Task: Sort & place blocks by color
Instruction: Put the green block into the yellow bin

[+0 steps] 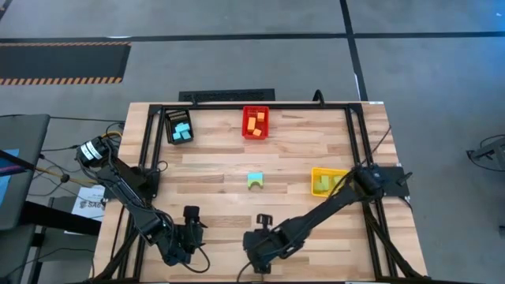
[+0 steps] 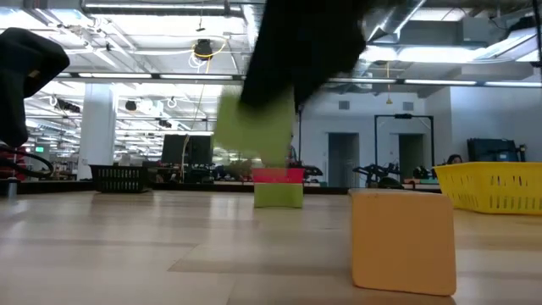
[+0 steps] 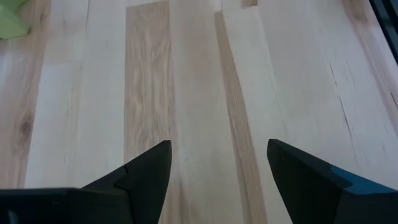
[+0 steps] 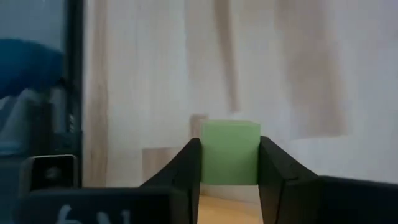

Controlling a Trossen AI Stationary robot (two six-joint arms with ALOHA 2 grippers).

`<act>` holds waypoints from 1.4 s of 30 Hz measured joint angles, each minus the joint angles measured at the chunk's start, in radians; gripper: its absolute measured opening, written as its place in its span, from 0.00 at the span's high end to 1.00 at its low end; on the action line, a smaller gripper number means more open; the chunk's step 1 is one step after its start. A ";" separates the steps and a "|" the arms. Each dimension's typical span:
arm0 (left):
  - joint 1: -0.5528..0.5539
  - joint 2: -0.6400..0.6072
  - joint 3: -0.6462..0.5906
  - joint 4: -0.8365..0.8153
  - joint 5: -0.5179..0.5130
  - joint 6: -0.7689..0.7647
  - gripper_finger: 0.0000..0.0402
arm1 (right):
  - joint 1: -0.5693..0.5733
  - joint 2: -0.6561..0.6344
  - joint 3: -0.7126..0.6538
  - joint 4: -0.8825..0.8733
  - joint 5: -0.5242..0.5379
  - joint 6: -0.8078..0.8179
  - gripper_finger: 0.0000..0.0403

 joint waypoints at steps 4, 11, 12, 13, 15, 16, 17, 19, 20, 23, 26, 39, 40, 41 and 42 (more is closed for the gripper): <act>0.000 0.000 0.000 -0.016 0.000 -0.018 0.37 | 0.026 -0.120 0.003 -0.150 0.160 -0.038 0.74; 0.000 0.000 0.000 -0.024 -0.020 -0.017 0.37 | 0.071 -0.279 -0.022 -0.775 0.392 0.357 0.70; 0.000 0.000 0.000 -0.024 -0.033 -0.014 0.37 | 0.072 -0.299 -0.049 -0.842 0.390 0.424 0.70; 0.000 0.000 0.000 -0.024 -0.041 -0.013 0.37 | 0.071 -0.319 -0.085 -0.887 0.383 0.478 0.70; 0.000 0.000 0.000 -0.024 -0.054 -0.008 0.37 | 0.064 -0.373 -0.175 -0.911 0.370 0.547 0.71; 0.000 0.000 0.000 -0.023 -0.058 -0.005 0.37 | 0.059 -0.408 -0.232 -0.902 0.355 0.557 0.71; 0.000 0.000 0.000 -0.023 -0.058 -0.003 0.37 | 0.052 -0.442 -0.290 -0.888 0.336 0.564 0.71; 0.000 0.000 0.000 -0.023 -0.056 -0.004 0.37 | 0.030 -0.515 -0.410 -0.839 0.290 0.577 0.70; 0.000 0.000 0.000 -0.022 -0.055 -0.005 0.37 | 0.016 -0.554 -0.471 -0.820 0.269 0.585 0.70; 0.000 0.000 0.000 -0.022 -0.035 -0.005 0.37 | -0.026 -0.678 -0.630 -0.781 0.228 0.626 0.70; 0.000 0.000 0.000 -0.022 -0.025 -0.005 0.37 | -0.081 -0.806 -0.750 -0.730 0.151 0.638 0.70; 0.002 0.000 0.000 -0.022 -0.033 -0.037 0.37 | -0.207 -0.990 -0.992 -0.569 -0.056 0.611 0.55; 0.002 0.000 0.000 -0.022 -0.033 -0.037 0.37 | -0.209 -0.990 -0.994 -0.569 -0.061 0.612 0.52; 0.002 0.000 0.000 -0.022 -0.033 -0.037 0.37 | -0.209 -0.990 -0.994 -0.570 -0.062 0.612 0.49; 0.002 0.000 0.000 -0.022 -0.033 -0.037 0.37 | -0.209 -0.990 -0.994 -0.570 -0.062 0.612 0.46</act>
